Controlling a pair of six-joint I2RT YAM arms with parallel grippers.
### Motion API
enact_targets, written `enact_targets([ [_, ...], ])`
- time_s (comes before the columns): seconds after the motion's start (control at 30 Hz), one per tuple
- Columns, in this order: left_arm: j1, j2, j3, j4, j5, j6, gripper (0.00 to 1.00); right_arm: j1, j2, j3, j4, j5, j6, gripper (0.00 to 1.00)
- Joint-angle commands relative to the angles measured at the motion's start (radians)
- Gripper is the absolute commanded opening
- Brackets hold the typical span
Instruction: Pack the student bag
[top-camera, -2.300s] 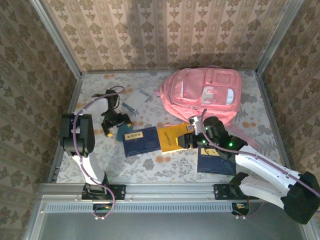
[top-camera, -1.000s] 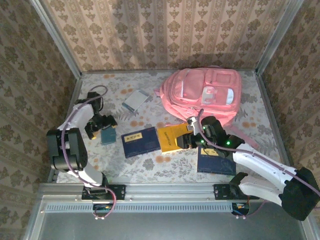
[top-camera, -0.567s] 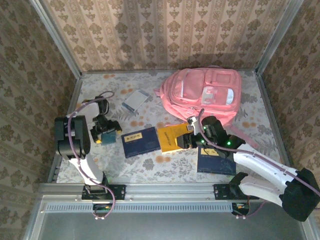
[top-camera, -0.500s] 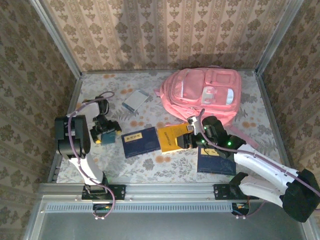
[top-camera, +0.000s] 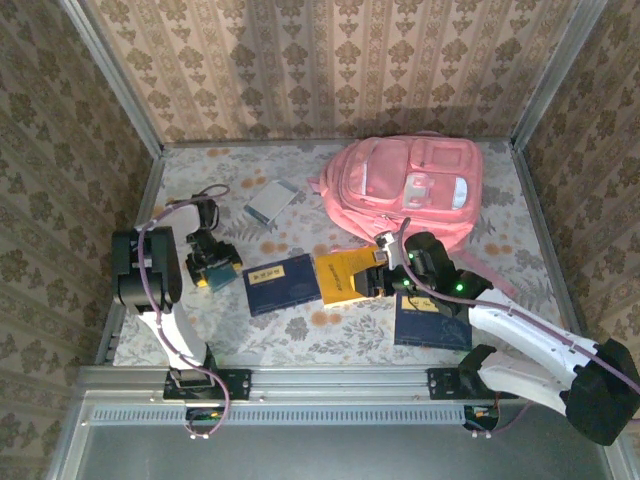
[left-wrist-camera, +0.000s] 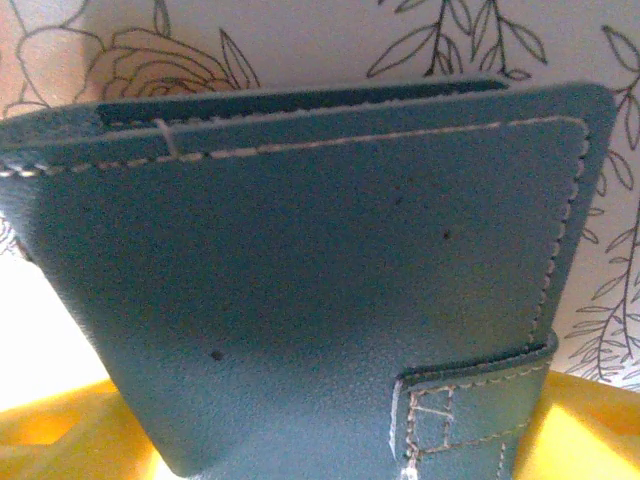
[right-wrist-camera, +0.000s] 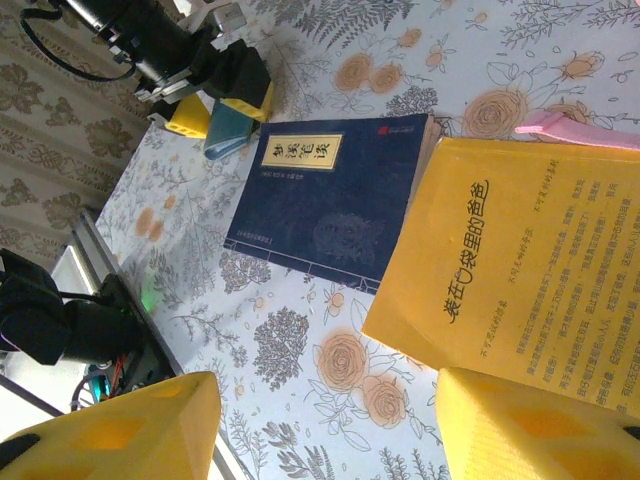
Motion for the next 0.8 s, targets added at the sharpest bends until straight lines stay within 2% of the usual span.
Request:
enact_targets([
  [0.0, 0.008, -0.055, -0.018, -0.023, 0.036, -0.012, 0.8, 0.007, -0.024, 0.003, 0.017, -0.024, 0.006, 0.6],
  [0.13, 0.013, -0.117, -0.049, -0.008, 0.075, -0.032, 0.75, 0.008, -0.027, 0.009, 0.021, -0.028, 0.021, 0.6],
  [0.3, 0.019, -0.228, -0.054, -0.025, 0.117, -0.034, 0.75, 0.011, -0.013, 0.019, 0.044, -0.046, 0.05, 0.6],
  [0.43, 0.001, -0.349, -0.058, -0.02, 0.195, -0.012, 0.77, 0.023, 0.031, 0.04, 0.071, -0.068, 0.081, 0.6],
  [0.6, -0.155, -0.557, -0.071, 0.076, 0.232, 0.094, 0.83, 0.057, 0.111, 0.114, 0.075, -0.082, 0.111, 0.6],
  [0.77, -0.303, -0.64, -0.042, 0.16, 0.267, 0.16, 0.79, 0.062, 0.156, 0.212, 0.047, -0.12, 0.148, 0.6],
])
